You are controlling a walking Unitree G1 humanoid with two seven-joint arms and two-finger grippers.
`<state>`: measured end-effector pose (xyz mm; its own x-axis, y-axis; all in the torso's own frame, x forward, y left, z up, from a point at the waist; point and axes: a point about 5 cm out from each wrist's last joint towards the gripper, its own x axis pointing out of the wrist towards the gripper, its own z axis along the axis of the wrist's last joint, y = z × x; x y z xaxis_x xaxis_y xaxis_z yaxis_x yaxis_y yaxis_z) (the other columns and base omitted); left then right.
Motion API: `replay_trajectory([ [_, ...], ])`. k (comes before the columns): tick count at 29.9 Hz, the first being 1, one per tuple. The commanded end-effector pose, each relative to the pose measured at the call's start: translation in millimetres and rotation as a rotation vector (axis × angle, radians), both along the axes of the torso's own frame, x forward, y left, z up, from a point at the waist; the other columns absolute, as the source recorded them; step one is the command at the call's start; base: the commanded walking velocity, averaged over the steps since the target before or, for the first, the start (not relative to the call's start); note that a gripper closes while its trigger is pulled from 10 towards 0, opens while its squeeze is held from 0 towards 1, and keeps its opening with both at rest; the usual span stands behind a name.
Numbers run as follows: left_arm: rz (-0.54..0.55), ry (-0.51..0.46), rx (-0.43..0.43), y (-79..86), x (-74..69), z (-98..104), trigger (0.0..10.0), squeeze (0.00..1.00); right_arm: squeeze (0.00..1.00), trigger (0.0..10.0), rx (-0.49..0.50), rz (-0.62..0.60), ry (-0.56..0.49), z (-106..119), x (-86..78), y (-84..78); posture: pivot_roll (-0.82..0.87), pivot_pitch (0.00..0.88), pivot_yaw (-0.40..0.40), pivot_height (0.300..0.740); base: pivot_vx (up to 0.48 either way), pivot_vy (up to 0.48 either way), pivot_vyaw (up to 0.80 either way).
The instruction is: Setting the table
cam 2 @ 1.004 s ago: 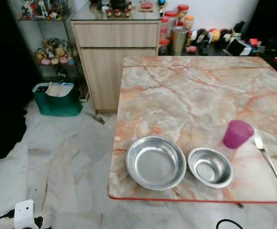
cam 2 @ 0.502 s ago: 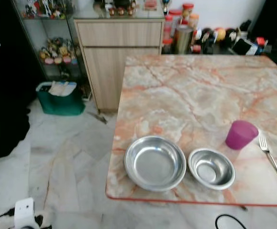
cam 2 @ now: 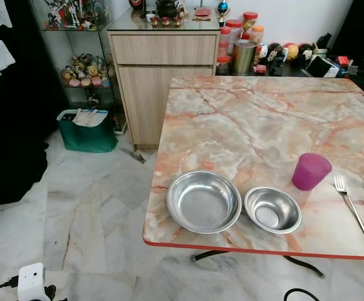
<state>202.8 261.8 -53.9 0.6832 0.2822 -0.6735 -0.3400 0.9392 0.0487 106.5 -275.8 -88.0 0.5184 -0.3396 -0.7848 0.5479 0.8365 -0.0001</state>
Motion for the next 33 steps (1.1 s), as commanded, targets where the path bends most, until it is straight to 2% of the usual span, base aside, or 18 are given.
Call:
replay_trajectory([
  [1,0.029,-0.033,0.017,5.1,3.0,4,10.0,0.00,0.00,10.0,-0.005,0.003,0.011,0,-0.9,-1.2,0.10,0.102,-0.009,0.740,0.000,0.000,0.00],
  [5,0.059,-0.070,0.031,10.4,8.5,10,10.0,0.00,0.00,10.0,-0.004,0.004,0.013,0,-1.1,-1.2,0.10,0.102,-0.010,0.740,0.000,0.000,0.00],
  [7,0.157,-0.178,0.061,27.0,24.3,29,10.0,0.00,0.00,10.0,-0.005,0.007,0.017,0,-1.3,-1.3,0.10,0.105,-0.011,0.740,0.000,0.000,0.00],
  [9,0.197,-0.232,0.050,32.9,31.6,38,10.0,0.00,0.00,10.0,-0.005,0.008,0.018,0,-1.3,-1.2,0.11,0.105,-0.012,0.740,0.000,0.000,0.00],
  [11,0.221,-0.332,0.042,40.4,48.0,57,10.0,0.00,0.00,10.0,-0.005,0.009,0.018,0,-1.3,-1.2,0.11,0.105,-0.012,0.740,0.000,0.000,0.00],
  [12,0.221,-0.332,0.042,40.4,48.0,57,10.0,0.00,0.00,10.0,-0.005,0.009,0.018,0,-1.3,-1.2,0.11,0.105,-0.012,0.740,0.000,0.000,0.00],
  [13,0.220,-0.409,0.028,42.6,60.8,71,10.0,0.00,0.00,10.0,-0.005,0.008,0.018,0,-1.2,-1.2,0.11,0.105,-0.012,0.740,0.000,0.000,0.00],
  [15,0.205,-0.480,0.023,43.3,73.8,86,10.0,0.00,0.00,10.0,-0.005,0.007,0.016,0,-1.5,-1.2,0.11,0.106,-0.008,0.740,0.000,0.000,0.00],
  [17,0.191,-0.618,-0.014,41.4,95.5,112,10.0,0.00,0.00,10.0,-0.007,0.006,0.017,0,-1.6,-1.4,0.10,0.108,-0.009,0.740,0.000,0.000,0.00],
  [18,0.188,-0.640,-0.013,41.1,98.9,117,10.0,0.00,0.00,10.0,-0.007,0.005,0.016,0,-1.7,-1.6,0.10,0.108,-0.009,0.740,0.000,0.000,0.00],
  [20,0.142,-0.741,-0.014,36.3,114.1,140,10.0,0.00,0.00,10.0,-0.009,0.005,0.021,0,-2.1,-1.9,0.10,0.108,-0.009,0.740,0.000,0.000,0.00],
  [23,0.069,-0.853,-0.019,27.4,129.2,165,10.0,0.00,0.00,10.0,-0.010,0.005,0.022,0,-2.4,-2.1,0.10,0.110,-0.010,0.740,0.000,0.000,0.00],
  [24,-0.026,-0.932,-0.005,14.7,139.3,185,10.0,0.00,0.00,10.0,-0.011,0.005,0.022,0,-2.5,-2.2,0.10,0.111,-0.012,0.740,0.000,0.000,0.00],
  [26,-0.055,-0.952,0.000,10.6,141.6,190,10.0,0.00,0.00,10.0,-0.011,0.005,0.022,0,-2.5,-2.3,0.10,0.111,-0.012,0.740,0.000,0.000,0.00],
  [29,-0.177,-1.015,0.017,-10.1,148.1,205,10.0,0.00,0.00,10.0,-0.012,0.007,0.023,0,-2.7,-2.4,0.10,0.112,-0.011,0.740,0.000,0.000,0.00],
  [33,-0.202,-1.029,0.014,-21.1,149.7,206,10.0,0.00,0.00,10.0,-0.013,0.007,0.023,0,-2.7,-2.2,0.10,0.110,-0.011,0.740,0.000,0.000,0.00],
])
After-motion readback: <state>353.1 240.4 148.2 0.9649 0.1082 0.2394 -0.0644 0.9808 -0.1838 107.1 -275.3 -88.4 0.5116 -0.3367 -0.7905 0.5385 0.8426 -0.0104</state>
